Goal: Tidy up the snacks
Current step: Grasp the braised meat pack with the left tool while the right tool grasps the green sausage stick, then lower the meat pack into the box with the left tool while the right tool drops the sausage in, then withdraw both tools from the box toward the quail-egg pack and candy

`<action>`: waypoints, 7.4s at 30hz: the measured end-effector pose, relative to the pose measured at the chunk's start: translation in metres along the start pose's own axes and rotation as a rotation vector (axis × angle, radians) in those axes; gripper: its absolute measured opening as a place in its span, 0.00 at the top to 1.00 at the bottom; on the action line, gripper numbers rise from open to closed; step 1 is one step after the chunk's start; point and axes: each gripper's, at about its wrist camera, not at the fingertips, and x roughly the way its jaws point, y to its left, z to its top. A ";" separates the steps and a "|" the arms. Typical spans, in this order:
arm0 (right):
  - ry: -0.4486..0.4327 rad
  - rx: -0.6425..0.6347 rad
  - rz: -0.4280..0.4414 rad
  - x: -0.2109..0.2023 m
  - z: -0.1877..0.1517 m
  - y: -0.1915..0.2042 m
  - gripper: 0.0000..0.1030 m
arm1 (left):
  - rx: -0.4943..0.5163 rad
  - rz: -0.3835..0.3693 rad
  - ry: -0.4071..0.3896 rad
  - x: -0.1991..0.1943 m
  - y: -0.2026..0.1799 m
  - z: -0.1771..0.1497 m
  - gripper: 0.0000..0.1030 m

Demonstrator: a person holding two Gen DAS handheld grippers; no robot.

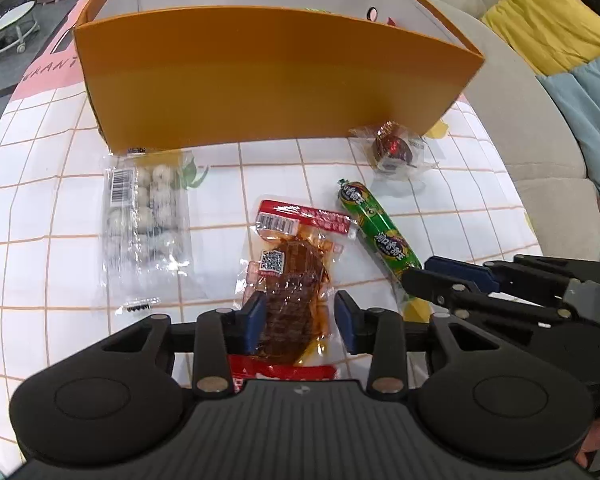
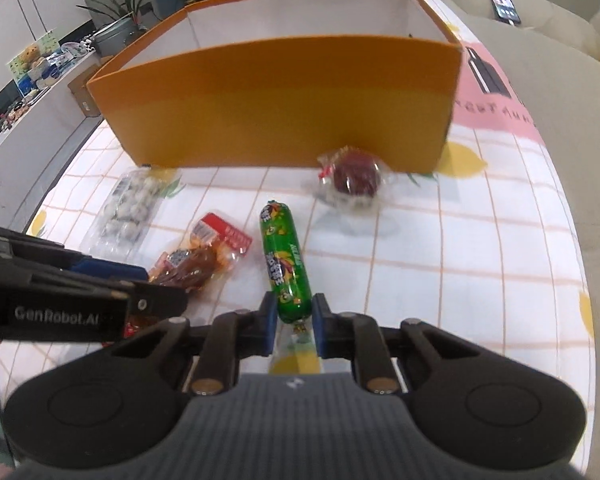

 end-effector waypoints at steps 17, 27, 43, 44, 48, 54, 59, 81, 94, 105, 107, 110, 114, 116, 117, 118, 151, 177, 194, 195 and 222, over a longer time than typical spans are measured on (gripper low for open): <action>-0.066 -0.211 0.015 0.014 0.006 -0.002 0.69 | -0.010 0.018 0.008 0.012 0.004 0.001 0.26; -0.069 -0.239 0.015 0.028 0.010 -0.005 0.69 | 0.044 0.045 -0.032 0.012 -0.003 0.002 0.26; -0.041 -0.206 -0.023 0.020 0.002 -0.006 0.79 | 0.216 0.131 -0.073 0.020 -0.028 -0.009 0.32; -0.037 -0.207 -0.026 0.019 0.001 -0.005 0.79 | 0.216 0.132 -0.071 0.019 -0.028 -0.009 0.33; -0.026 -0.220 -0.039 0.016 -0.003 -0.001 0.79 | 0.202 0.144 -0.079 0.019 -0.029 -0.010 0.34; -0.008 -0.166 -0.042 0.012 -0.003 -0.005 0.81 | 0.118 0.110 -0.070 0.013 -0.026 -0.011 0.37; -0.014 -0.143 -0.033 -0.001 -0.005 -0.007 0.81 | 0.065 0.098 -0.089 -0.001 -0.020 -0.013 0.37; -0.237 -0.206 -0.050 -0.107 0.005 0.020 0.82 | -0.074 0.011 -0.277 -0.110 -0.017 0.012 0.37; -0.390 -0.261 -0.049 -0.150 0.084 0.014 0.82 | -0.071 -0.012 -0.359 -0.144 -0.008 0.090 0.37; -0.348 -0.195 -0.037 -0.105 0.175 -0.009 0.82 | -0.044 0.008 -0.347 -0.115 -0.008 0.170 0.37; -0.322 -0.181 -0.038 -0.089 0.190 -0.016 0.82 | -0.038 0.012 -0.335 -0.103 -0.007 0.180 0.37; -0.280 -0.159 -0.048 -0.064 0.205 -0.024 0.82 | -0.034 0.040 -0.299 -0.079 -0.005 0.194 0.37; -0.222 -0.160 -0.079 -0.027 0.219 -0.031 0.82 | -0.045 0.049 -0.240 -0.044 0.001 0.205 0.37; -0.196 -0.166 -0.088 -0.011 0.224 -0.034 0.82 | -0.053 0.061 -0.209 -0.028 0.003 0.208 0.37; -0.184 -0.170 -0.092 -0.003 0.226 -0.035 0.82 | -0.061 0.063 -0.191 -0.019 0.006 0.210 0.37; -0.168 -0.175 -0.097 0.006 0.229 -0.036 0.82 | -0.069 0.064 -0.174 -0.012 0.007 0.212 0.37; -0.022 -0.200 -0.153 0.060 0.237 -0.045 0.56 | -0.145 0.147 -0.056 0.039 0.023 0.224 0.14; -0.299 0.007 -0.025 -0.095 0.157 -0.020 0.32 | 0.026 0.286 -0.466 -0.126 -0.029 0.122 0.14; -0.445 0.008 -0.083 -0.125 0.026 0.003 0.28 | -0.051 0.272 -0.389 -0.118 -0.018 0.013 0.14; -0.438 0.000 -0.084 -0.123 0.021 0.004 0.28 | -0.048 0.270 -0.395 -0.117 -0.017 0.008 0.14; -0.204 -0.036 -0.079 -0.019 0.027 0.004 0.28 | -0.173 0.272 -0.182 -0.034 0.038 0.009 0.14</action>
